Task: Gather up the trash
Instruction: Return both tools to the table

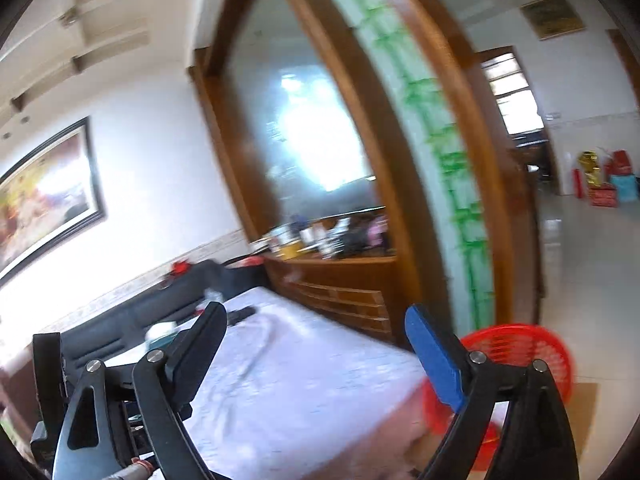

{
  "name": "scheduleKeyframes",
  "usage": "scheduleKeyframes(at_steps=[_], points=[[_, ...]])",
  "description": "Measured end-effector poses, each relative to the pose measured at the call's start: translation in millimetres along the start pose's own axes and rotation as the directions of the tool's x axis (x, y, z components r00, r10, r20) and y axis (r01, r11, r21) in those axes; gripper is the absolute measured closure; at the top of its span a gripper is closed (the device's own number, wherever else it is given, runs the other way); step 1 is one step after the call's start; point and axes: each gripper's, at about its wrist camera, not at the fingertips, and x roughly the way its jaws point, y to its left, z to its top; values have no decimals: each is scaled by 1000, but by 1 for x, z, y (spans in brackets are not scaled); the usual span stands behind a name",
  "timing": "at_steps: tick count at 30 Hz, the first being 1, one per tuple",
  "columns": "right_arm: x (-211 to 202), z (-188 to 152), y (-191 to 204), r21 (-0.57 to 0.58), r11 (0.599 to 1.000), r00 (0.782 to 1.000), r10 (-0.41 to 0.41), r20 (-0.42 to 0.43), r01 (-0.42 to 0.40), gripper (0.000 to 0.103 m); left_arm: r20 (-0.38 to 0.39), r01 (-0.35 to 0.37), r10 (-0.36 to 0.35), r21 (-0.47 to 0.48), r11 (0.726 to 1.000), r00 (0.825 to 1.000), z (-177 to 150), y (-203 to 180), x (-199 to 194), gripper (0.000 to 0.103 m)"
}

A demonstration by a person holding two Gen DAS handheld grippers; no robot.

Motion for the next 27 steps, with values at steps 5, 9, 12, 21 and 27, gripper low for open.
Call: scheduleKeyframes(at_steps=[5,9,12,21,27], points=[[24,-18,57,3,993,990,116,-85,-116,10,28,-73,77,-107,992,997,1,63,-27,16],[37,-25,94,5,981,973,191,-132,-192,10,45,-137,147,-172,976,988,-2,102,-49,16],[43,-28,116,-20,974,965,219,-147,-224,10,64,-194,209,-187,963,976,-3,117,-61,16],[40,-29,155,-63,948,942,299,-151,-312,9,103,-241,267,-213,947,958,-2,130,-95,16],[44,-36,185,-102,925,922,346,-175,-366,9,127,-310,342,-222,925,931,0,142,-120,16]])
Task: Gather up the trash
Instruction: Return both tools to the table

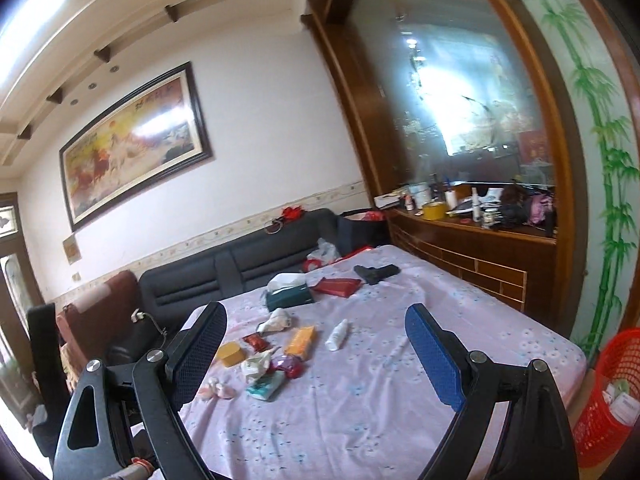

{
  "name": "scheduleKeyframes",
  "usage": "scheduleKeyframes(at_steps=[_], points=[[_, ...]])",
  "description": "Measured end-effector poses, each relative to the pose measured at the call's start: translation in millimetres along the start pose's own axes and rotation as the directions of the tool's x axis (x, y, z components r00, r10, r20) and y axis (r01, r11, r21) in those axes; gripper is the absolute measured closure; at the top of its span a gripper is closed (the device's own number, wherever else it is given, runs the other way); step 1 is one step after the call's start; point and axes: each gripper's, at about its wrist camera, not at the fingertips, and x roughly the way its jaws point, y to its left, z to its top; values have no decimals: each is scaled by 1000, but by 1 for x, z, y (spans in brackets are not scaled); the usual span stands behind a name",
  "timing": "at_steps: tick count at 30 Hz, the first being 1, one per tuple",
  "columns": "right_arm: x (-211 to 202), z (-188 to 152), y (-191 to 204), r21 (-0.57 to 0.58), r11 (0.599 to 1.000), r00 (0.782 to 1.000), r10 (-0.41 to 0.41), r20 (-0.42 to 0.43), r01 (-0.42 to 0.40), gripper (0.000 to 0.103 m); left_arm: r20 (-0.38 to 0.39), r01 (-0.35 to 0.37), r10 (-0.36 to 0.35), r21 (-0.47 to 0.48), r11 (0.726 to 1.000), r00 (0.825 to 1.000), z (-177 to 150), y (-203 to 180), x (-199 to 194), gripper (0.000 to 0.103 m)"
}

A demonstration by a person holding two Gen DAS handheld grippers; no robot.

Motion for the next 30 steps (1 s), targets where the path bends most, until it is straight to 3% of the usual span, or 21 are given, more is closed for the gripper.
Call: scheduleKeyframes(at_steps=[6,16,30], points=[[22,0,17,-13,998,998,60,-23,-60,9,18,-48,49,-24,999,999,9,18,-5,16],[66,-7,30,-23,996,993,81,-91,-83,9,-10,-93,92,-58,994,996,14,42,16,16],[154,-18,15,24,993,975,115,-189,-113,9,-137,-114,101,-88,990,985,34,72,96,16]])
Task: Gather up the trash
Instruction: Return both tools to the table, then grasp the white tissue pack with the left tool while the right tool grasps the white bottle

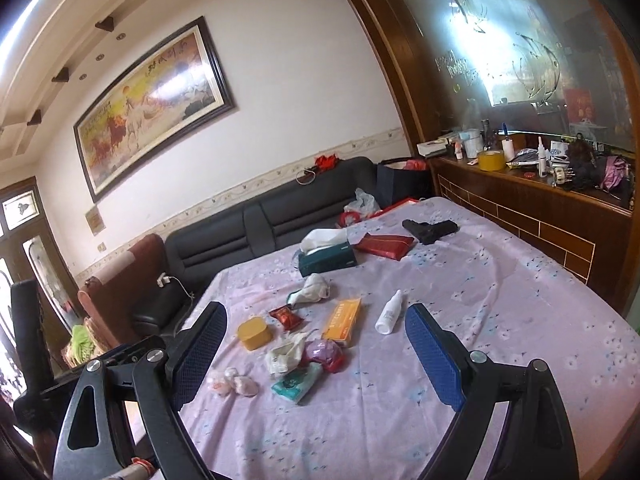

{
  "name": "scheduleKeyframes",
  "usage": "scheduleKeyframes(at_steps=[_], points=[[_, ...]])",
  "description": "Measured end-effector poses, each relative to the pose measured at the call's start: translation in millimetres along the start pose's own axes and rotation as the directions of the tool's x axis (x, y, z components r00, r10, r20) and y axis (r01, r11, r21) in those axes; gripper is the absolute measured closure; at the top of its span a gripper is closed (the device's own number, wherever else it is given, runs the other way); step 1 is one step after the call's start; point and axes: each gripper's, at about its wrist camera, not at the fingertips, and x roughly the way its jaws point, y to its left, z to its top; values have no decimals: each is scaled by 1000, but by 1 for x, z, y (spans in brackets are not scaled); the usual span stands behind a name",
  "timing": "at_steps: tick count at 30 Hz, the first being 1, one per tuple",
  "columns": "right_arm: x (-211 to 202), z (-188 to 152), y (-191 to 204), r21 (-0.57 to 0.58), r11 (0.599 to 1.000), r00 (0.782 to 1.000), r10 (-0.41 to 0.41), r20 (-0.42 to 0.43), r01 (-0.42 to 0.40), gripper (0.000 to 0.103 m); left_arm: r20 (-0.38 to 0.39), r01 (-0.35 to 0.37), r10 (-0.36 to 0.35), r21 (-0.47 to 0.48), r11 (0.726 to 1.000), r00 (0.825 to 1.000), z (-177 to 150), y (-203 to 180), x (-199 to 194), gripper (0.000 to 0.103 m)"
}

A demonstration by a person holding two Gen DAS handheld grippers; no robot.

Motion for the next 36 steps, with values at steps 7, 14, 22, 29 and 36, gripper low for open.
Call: scheduleKeyframes(at_steps=[7,14,22,29,36], points=[[60,7,-33,63,998,998,-12,-65,16,11,-137,47,-49,-18,999,989,7,0,67,16],[130,17,-57,111,993,988,-21,-151,38,20,-256,47,-62,-65,997,965,3,3,129,16],[224,21,-81,140,989,972,-14,-233,47,32,-266,78,-106,-115,990,958,-4,6,160,19],[267,-9,-96,88,985,950,-115,-290,147,44,-287,100,-135,-133,986,948,-15,6,172,29],[286,-30,-111,144,981,919,-64,-389,129,59,-331,125,-174,-164,978,928,-22,8,187,44]])
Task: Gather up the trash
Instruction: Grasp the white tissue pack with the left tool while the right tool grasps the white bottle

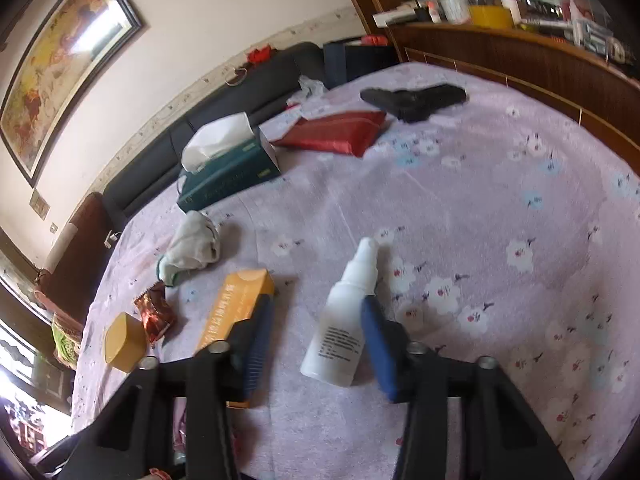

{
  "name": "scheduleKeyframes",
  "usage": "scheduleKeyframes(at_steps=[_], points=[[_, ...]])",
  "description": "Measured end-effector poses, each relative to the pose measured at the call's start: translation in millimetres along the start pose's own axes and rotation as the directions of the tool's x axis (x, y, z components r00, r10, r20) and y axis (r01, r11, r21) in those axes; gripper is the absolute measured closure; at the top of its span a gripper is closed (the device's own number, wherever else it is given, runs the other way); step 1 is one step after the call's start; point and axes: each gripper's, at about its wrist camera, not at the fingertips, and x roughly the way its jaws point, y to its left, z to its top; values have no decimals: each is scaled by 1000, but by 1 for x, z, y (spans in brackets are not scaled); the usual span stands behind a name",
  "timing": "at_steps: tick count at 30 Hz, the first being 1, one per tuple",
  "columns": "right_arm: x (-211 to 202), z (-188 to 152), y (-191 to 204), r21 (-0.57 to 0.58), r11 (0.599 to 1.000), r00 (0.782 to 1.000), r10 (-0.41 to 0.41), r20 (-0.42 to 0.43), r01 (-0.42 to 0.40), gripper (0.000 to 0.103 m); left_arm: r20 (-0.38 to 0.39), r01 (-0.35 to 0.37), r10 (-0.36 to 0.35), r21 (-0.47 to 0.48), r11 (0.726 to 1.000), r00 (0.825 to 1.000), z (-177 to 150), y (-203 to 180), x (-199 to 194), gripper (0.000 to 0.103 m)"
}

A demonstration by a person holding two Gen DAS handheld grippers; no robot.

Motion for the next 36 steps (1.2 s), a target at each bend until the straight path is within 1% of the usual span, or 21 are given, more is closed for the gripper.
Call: scheduleKeyframes(at_steps=[1,2,4,7,8,9,10,11,13,14,16,17,18,19,20,22,25,28,30,33,36], points=[[1,-1,-2,7,1000,1000,-1,-11,1,61,-3,-4,4,-2,1000,1000,0,1,2,44],[4,-1,-3,11,1000,1000,-11,-19,11,66,-7,-12,12,-1,1000,1000,0,1,5,44],[7,-2,-4,13,1000,999,-23,-37,23,74,-11,-13,13,-4,1000,1000,-1,2,8,51],[10,-4,0,2,1000,998,-18,-57,18,76,-11,-19,18,-8,1000,1000,-2,2,12,59],[10,-5,2,-11,1000,998,-27,-55,26,81,-6,-26,26,-8,1000,1000,-2,3,12,63],[7,-5,3,-14,1000,999,-19,-45,19,86,2,-24,24,-9,1000,1000,-2,4,10,64],[3,-5,4,-17,1000,999,4,-36,-5,102,10,-15,15,-12,1000,1000,-2,4,9,65],[0,-5,5,-17,1000,999,21,-28,-21,103,17,-16,16,-12,1000,1000,-1,4,8,66],[-5,-5,5,-23,999,1000,25,-13,-26,103,28,-43,43,-4,999,999,-2,2,7,66],[-4,-5,5,-22,999,1000,25,-16,-26,103,26,-42,42,-4,999,999,-2,2,7,66],[-3,-6,3,-2,997,997,71,-24,-71,102,21,-25,26,-17,1000,999,-2,5,7,66],[-2,-6,4,1,997,997,72,-22,-72,100,21,-21,22,-20,1000,1000,-2,6,7,66],[-2,-6,6,0,998,998,64,-19,-64,95,28,-17,18,-24,1000,999,-2,6,5,66],[-1,-5,8,-3,998,998,61,-17,-62,72,36,-11,12,-25,1000,999,-2,7,3,66],[0,-5,11,-9,998,998,59,-12,-59,53,40,-8,9,-24,1000,999,-1,7,2,66],[5,-5,19,-46,999,1000,20,-22,-21,52,49,-13,14,-22,1000,999,-1,7,0,67],[13,-5,19,-42,999,999,-14,-47,12,52,55,-12,14,-31,999,998,0,8,-1,67],[22,-8,15,-46,998,995,-47,-85,44,62,62,-14,16,-39,999,998,0,7,-3,67],[26,-10,12,-43,998,994,-43,-103,39,68,62,-10,12,-36,999,998,-1,6,-4,67],[26,-13,12,-45,999,994,-35,-105,30,69,74,-2,3,-23,1000,997,-2,1,-6,68],[17,-14,5,-4,1000,997,17,-80,-18,71,110,3,-2,-11,1000,994,-3,-1,-13,68]])
